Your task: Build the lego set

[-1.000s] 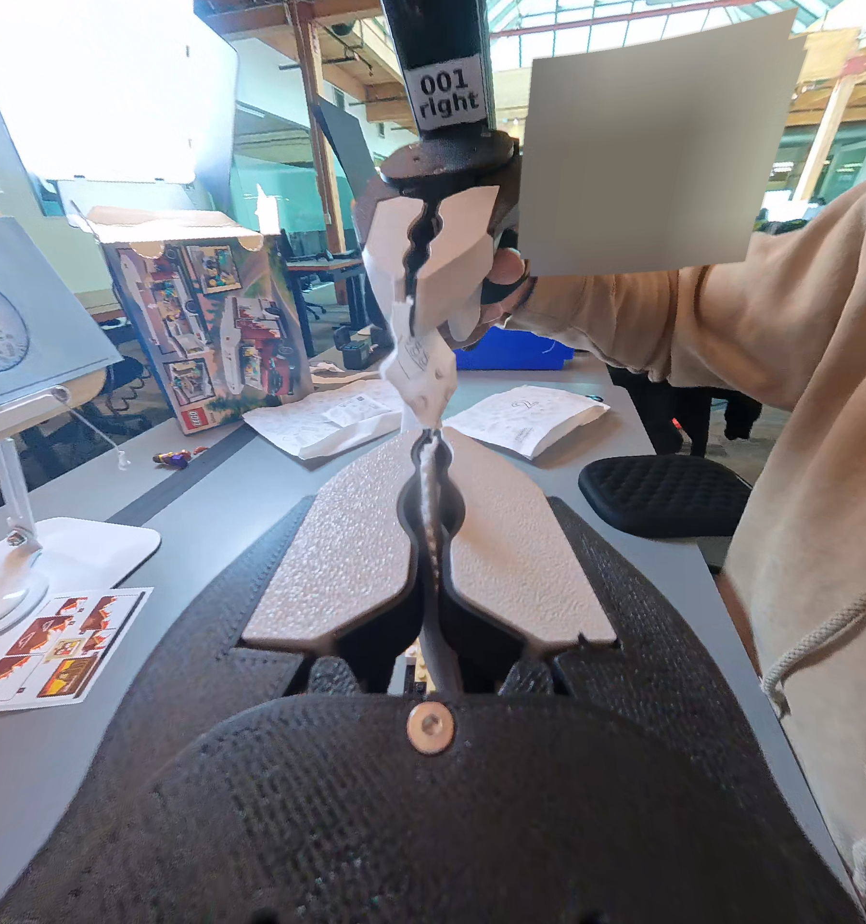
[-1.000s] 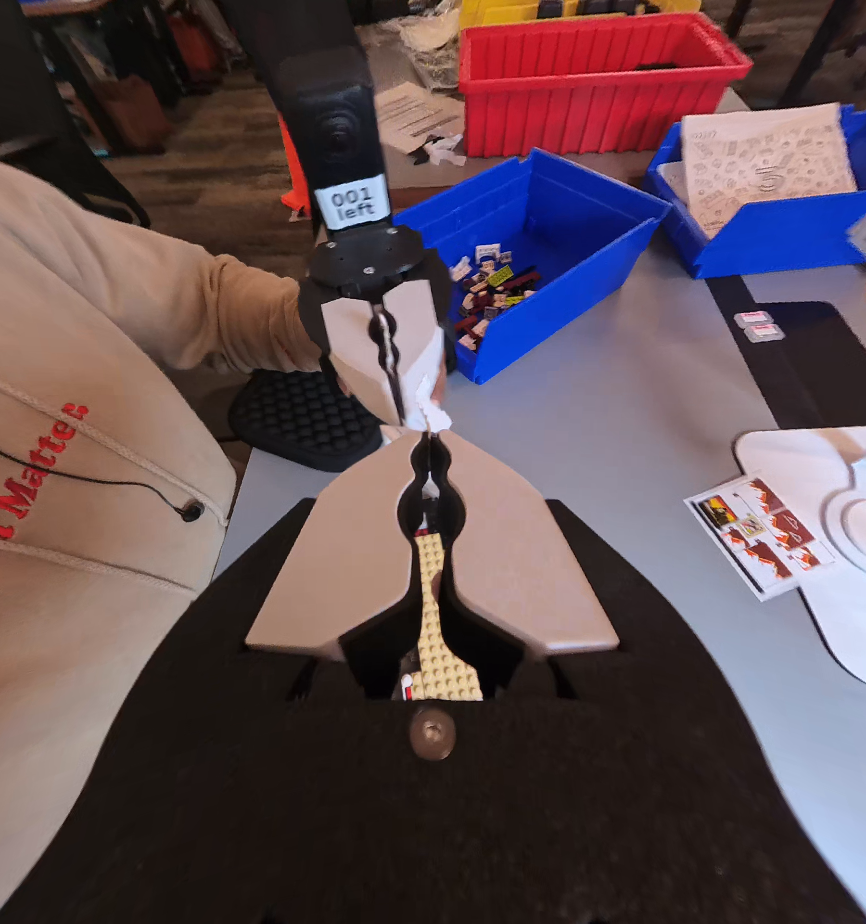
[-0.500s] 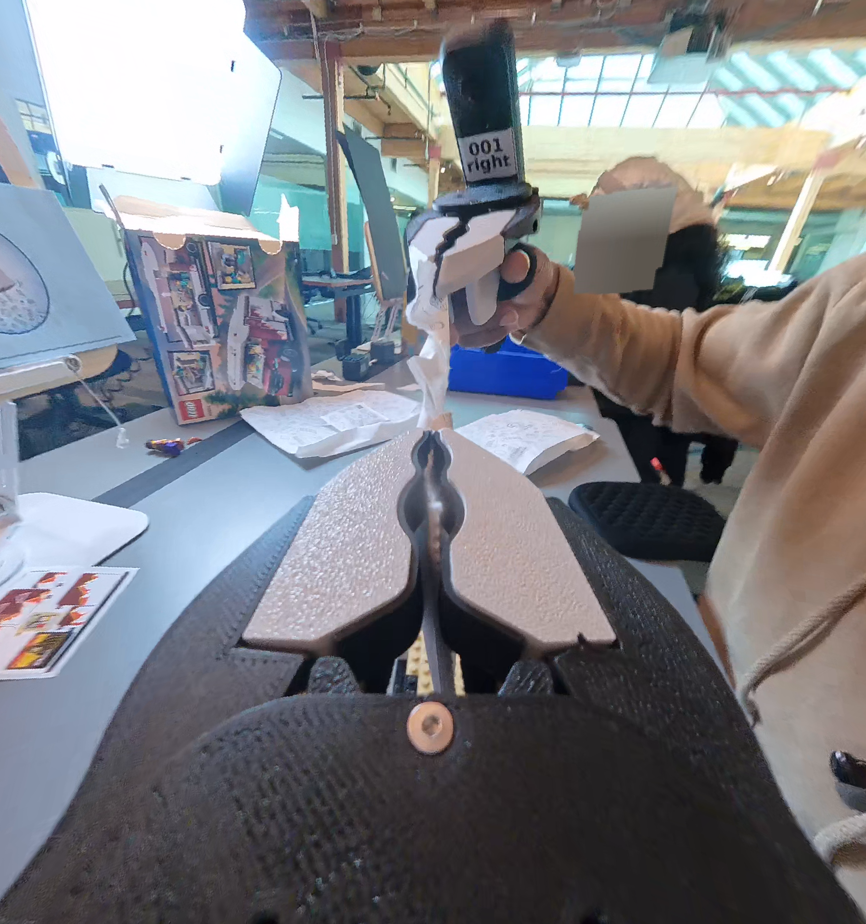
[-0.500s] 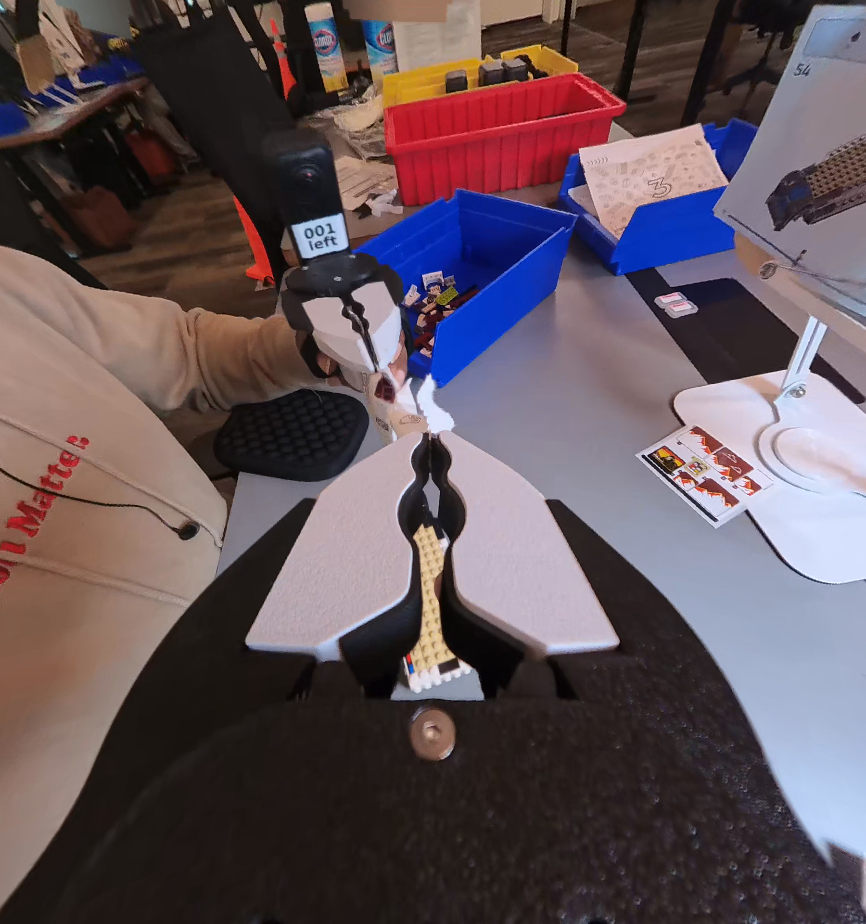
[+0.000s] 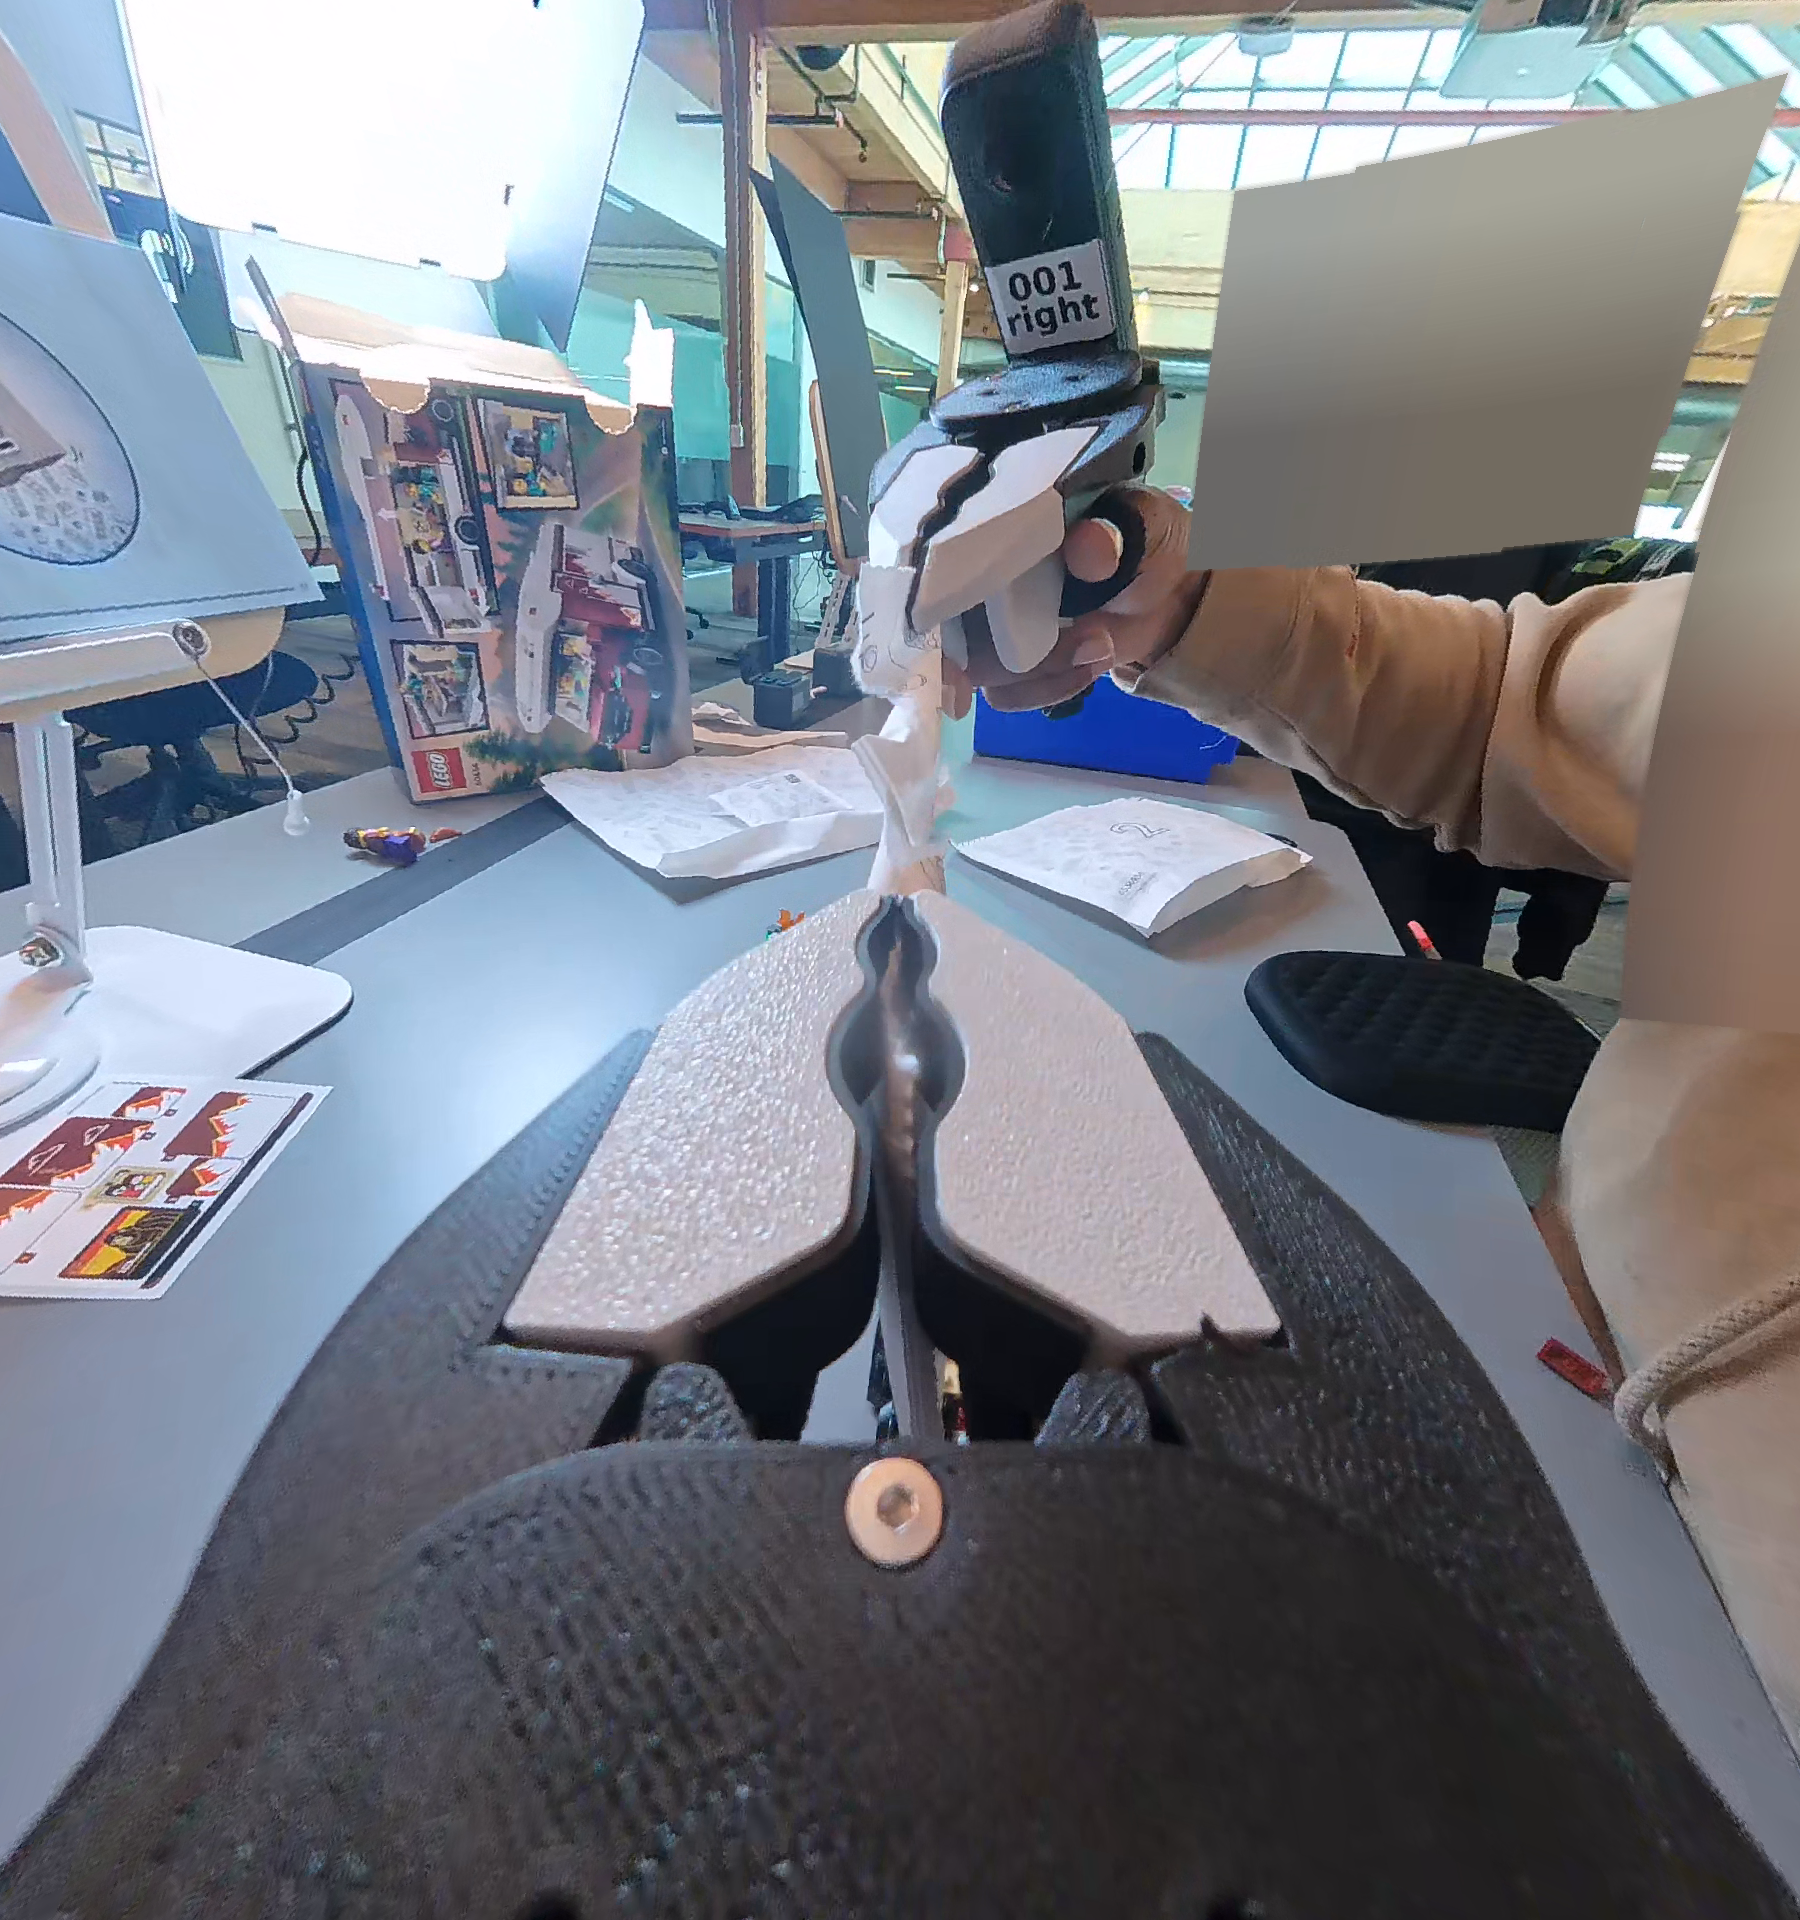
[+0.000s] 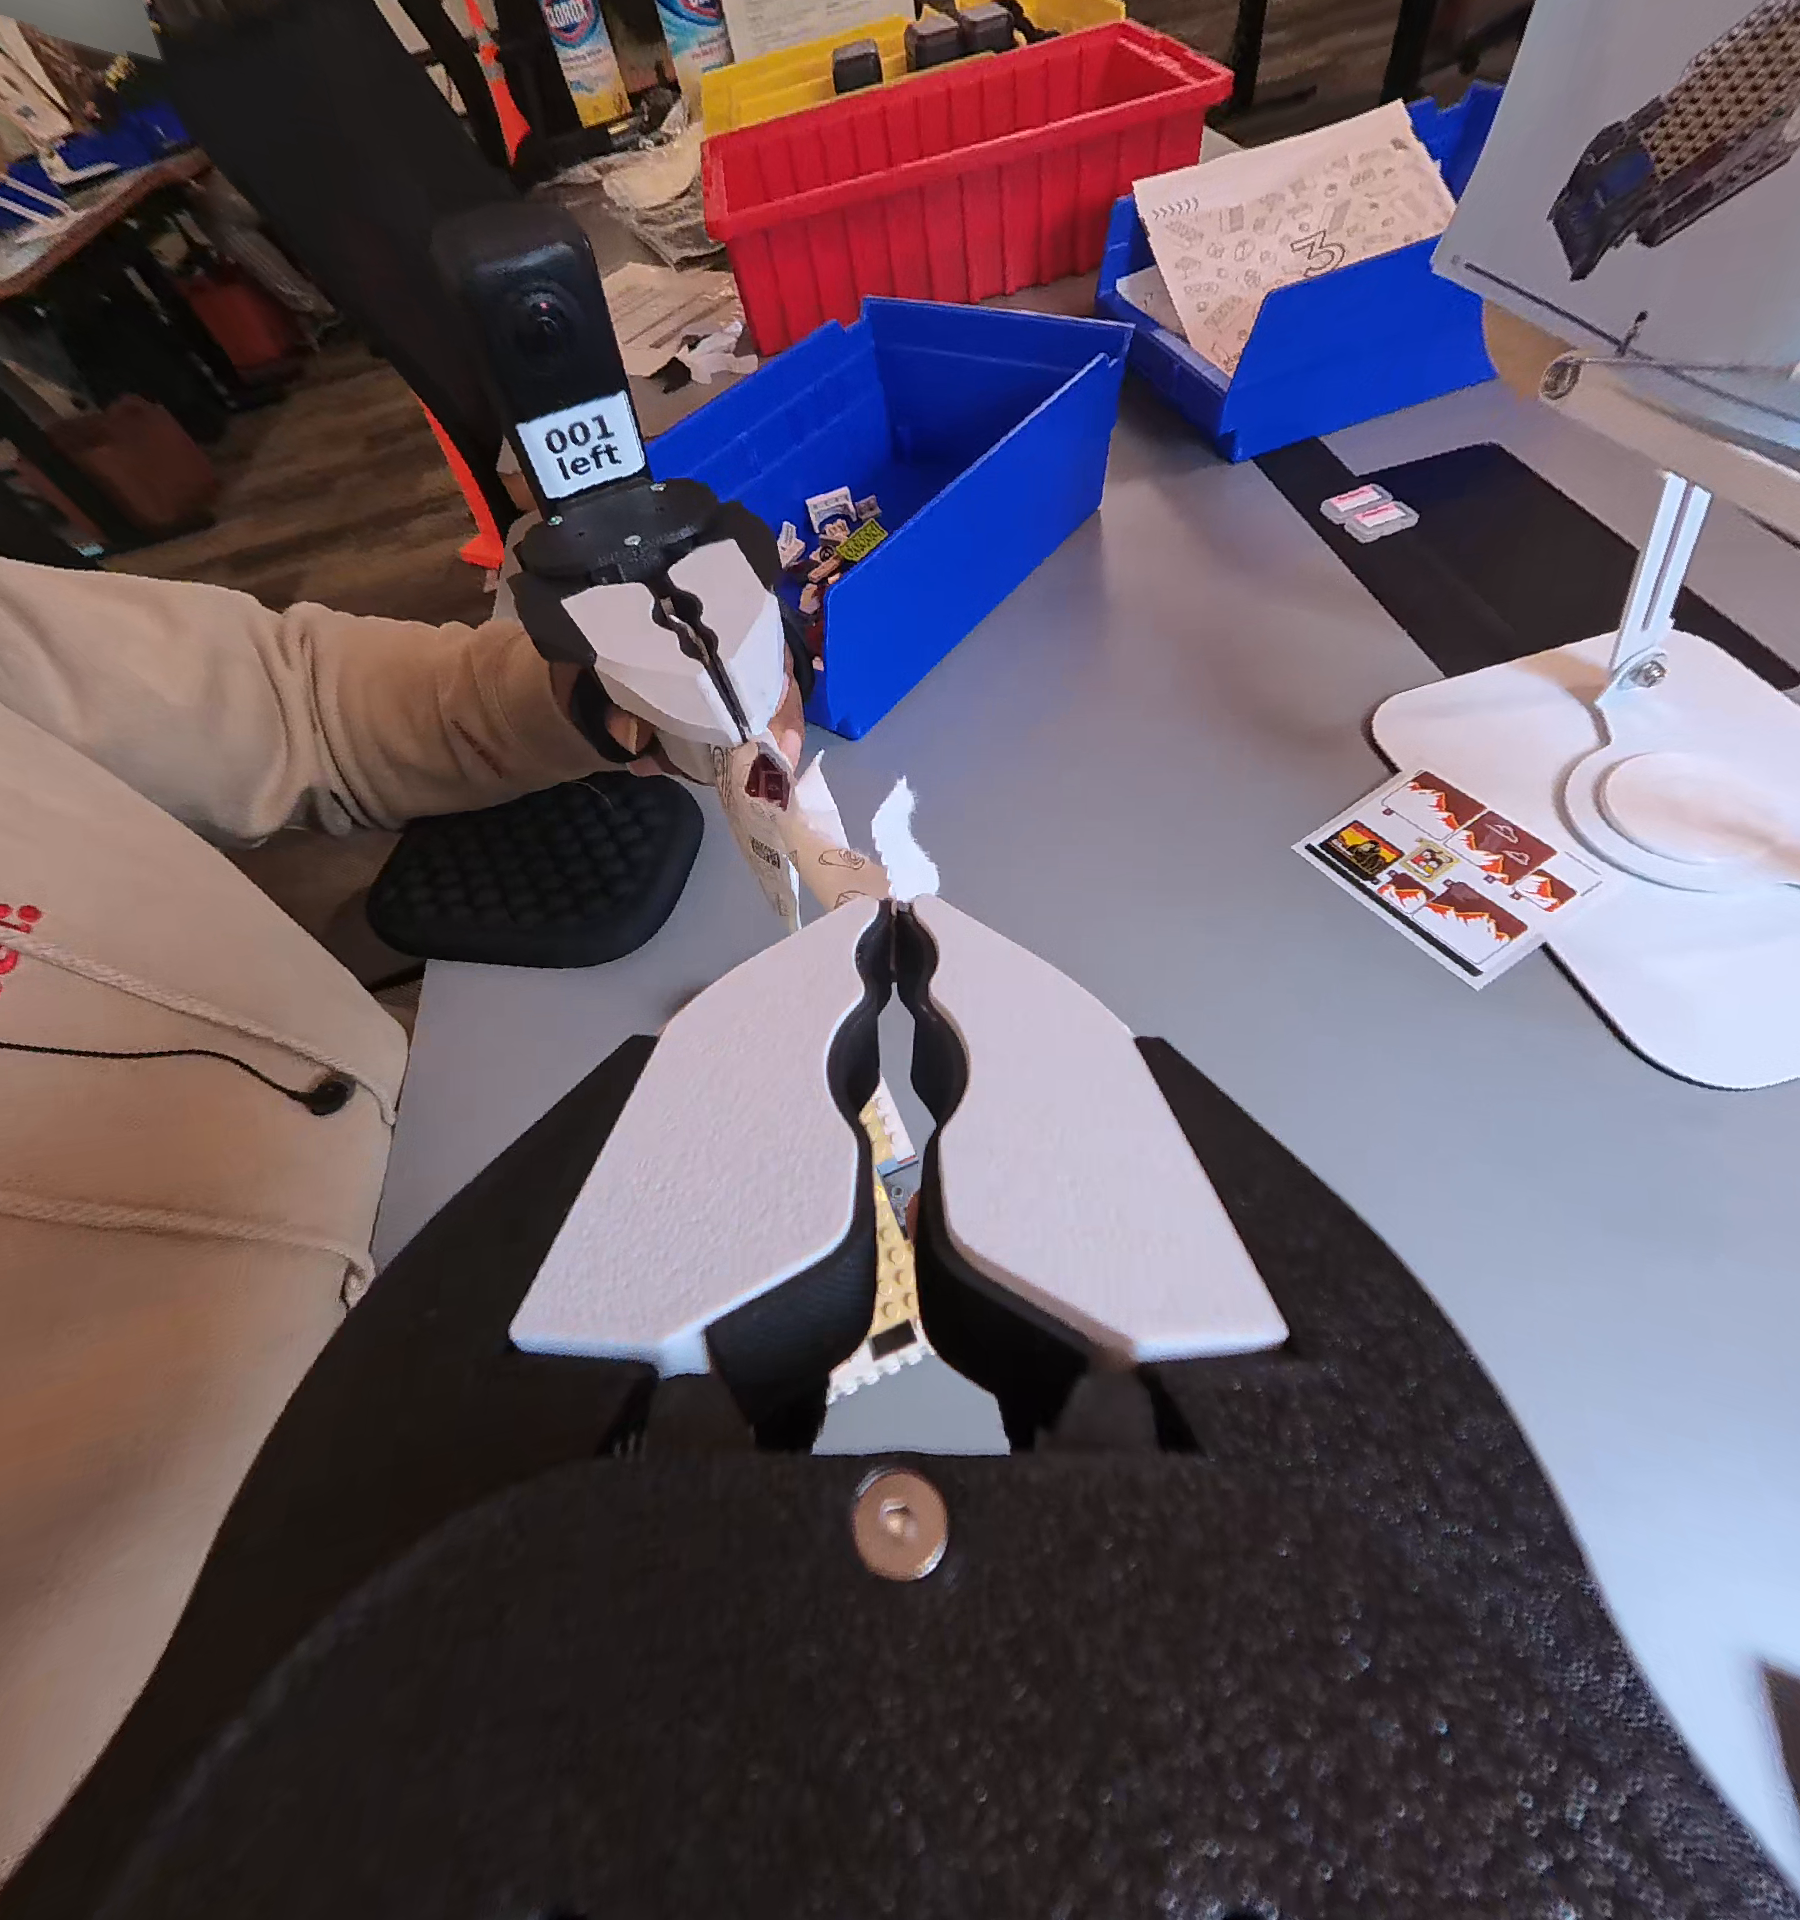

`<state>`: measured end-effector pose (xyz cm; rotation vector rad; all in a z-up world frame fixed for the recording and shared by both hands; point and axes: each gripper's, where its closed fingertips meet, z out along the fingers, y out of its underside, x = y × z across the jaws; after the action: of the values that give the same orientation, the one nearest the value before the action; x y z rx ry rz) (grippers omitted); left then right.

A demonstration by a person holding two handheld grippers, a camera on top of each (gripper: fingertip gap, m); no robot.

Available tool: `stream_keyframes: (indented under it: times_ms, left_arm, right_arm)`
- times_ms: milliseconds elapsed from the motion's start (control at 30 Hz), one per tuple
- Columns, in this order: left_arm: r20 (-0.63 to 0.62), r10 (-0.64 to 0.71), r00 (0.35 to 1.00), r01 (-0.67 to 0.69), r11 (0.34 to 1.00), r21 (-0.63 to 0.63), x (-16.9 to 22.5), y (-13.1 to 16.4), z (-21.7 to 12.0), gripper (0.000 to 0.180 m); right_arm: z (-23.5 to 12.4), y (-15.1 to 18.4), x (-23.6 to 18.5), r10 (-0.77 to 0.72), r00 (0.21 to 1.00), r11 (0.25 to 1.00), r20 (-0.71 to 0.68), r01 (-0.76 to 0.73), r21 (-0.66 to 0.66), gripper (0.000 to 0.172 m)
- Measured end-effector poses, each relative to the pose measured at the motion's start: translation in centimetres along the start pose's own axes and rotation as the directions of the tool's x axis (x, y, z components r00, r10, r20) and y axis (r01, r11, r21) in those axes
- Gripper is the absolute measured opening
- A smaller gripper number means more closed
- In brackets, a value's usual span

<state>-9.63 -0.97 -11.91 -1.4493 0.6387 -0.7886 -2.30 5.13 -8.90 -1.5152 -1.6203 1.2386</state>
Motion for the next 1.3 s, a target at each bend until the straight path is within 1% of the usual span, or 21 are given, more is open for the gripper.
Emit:
stream_keyframes:
  times_ms: [233, 267, 300, 333, 367, 400, 433, 533, 600, 667, 733, 800, 867, 933, 1000, 1100, 1167, 1233, 1300]
  left_arm:
    - [-0.008, 0.005, 1.0, -0.005, 1.0, -0.005, -0.2, 0.1, 0.0, 0.0]
    - [0.007, 0.002, 1.0, -0.002, 1.0, -0.006, -0.5, 0.1, -0.3, 0.0]
    - [0.044, 0.005, 0.999, -0.005, 1.0, 0.003, -1.3, 0.1, -1.1, 0.001]
    - [0.051, -0.025, 0.998, 0.024, 0.999, 0.028, -2.0, -0.1, -2.2, 0.0]
    - [0.046, -0.053, 0.998, 0.051, 0.998, 0.045, -2.3, -0.1, -3.0, 0.0]
    - [0.06, -0.04, 0.997, 0.037, 0.998, 0.047, -2.3, 0.0, -3.5, 0.0]
    - [0.072, -0.021, 0.997, 0.018, 0.999, 0.038, -2.2, 0.3, -3.6, 0.0]
    - [0.073, -0.027, 0.997, 0.024, 0.999, 0.048, -2.0, 0.3, -3.7, 0.0]
    - [0.084, -0.021, 0.996, 0.016, 0.998, 0.061, -2.1, -0.1, -3.8, 0.0]
    - [0.086, -0.033, 0.996, 0.027, 0.997, 0.072, -2.0, -0.2, -3.9, 0.0]
    - [0.086, -0.033, 0.996, 0.027, 0.997, 0.075, -1.9, -0.1, -4.0, 0.0]
    - [0.093, -0.036, 0.995, 0.029, 0.997, 0.075, -2.0, 0.0, -4.0, 0.0]
    - [0.088, -0.039, 0.995, 0.033, 0.997, 0.074, -2.0, 0.1, -4.0, 0.0]
    - [0.085, -0.042, 0.996, 0.035, 0.997, 0.074, -1.9, 0.2, -3.9, 0.0]
    - [0.079, -0.047, 0.996, 0.042, 0.997, 0.064, -1.8, 0.5, -3.6, 0.0]
    - [0.071, -0.056, 0.996, 0.053, 0.998, 0.047, -1.7, 1.0, -3.2, 0.0]
    - [0.069, -0.061, 0.996, 0.059, 0.998, 0.033, -1.6, 1.3, -3.0, 0.0]
    - [0.073, -0.064, 0.995, 0.063, 0.998, 0.021, -1.6, 1.7, -2.8, 0.0]
    - [0.081, -0.068, 0.994, 0.067, 0.998, 0.011, -1.8, 2.0, -2.6, 0.0]
  right_arm:
    - [-0.3, 0.5, 0.0, 0.007, 1.0, 1.0, 0.021, -0.007, 0.0, 0.0]
    - [-0.9, 0.4, 0.6, 0.013, 1.0, 1.0, -0.003, -0.013, 0.018, 0.0]
    - [-2.2, -0.1, 1.4, 0.021, 0.999, 0.998, -0.027, -0.02, 0.059, 0.0]
    - [-3.8, -0.4, 2.1, 0.029, 0.999, 0.994, -0.04, -0.025, 0.102, 0.0]
    - [-5.2, -0.2, 2.8, 0.026, 0.997, 0.993, -0.075, -0.017, 0.119, 0.0]
    - [-6.0, 0.4, 3.3, 0.018, 0.994, 0.993, -0.111, -0.005, 0.116, 0.0]
    - [-6.5, 0.9, 3.4, 0.025, 0.991, 0.993, -0.129, -0.009, 0.118, 0.0]
    - [-7.6, 2.1, 3.8, 0.108, 0.983, 0.984, -0.147, -0.084, 0.158, 0.0]
    - [-9.0, 3.2, 4.6, 0.132, 0.97, 0.978, -0.203, -0.094, 0.186, 0.0]
    - [-11.0, 4.4, 5.5, 0.164, 0.952, 0.97, -0.259, -0.108, 0.218, 0.0]
    - [-13.9, 5.8, 7.1, 0.196, 0.915, 0.962, -0.352, -0.11, 0.248, 0.0]
    - [-17.6, 7.9, 9.3, 0.228, 0.852, 0.961, -0.472, -0.119, 0.249, 0.0]
    - [-22.0, 10.3, 11.7, 0.266, 0.764, 0.958, -0.588, -0.141, 0.25, 0.0]
    - [-26.6, 12.7, 14.1, 0.306, 0.655, 0.95, -0.691, -0.167, 0.262, 0.0]
    - [-30.6, 15.4, 16.5, 0.363, 0.54, 0.932, -0.759, -0.224, 0.286, 0.001]
    - [-35.0, 18.8, 19.9, 0.474, 0.374, 0.872, -0.797, -0.322, 0.368, 0.001]
    - [-37.6, 21.0, 22.1, 0.479, 0.261, 0.856, -0.838, -0.351, 0.379, 0.0]
    - [-39.1, 22.6, 24.0, 0.513, 0.202, 0.828, -0.834, -0.373, 0.419, 0.0]
    - [-39.8, 23.0, 26.1, 0.62, 0.17, 0.763, -0.766, -0.36, 0.537, 0.0]
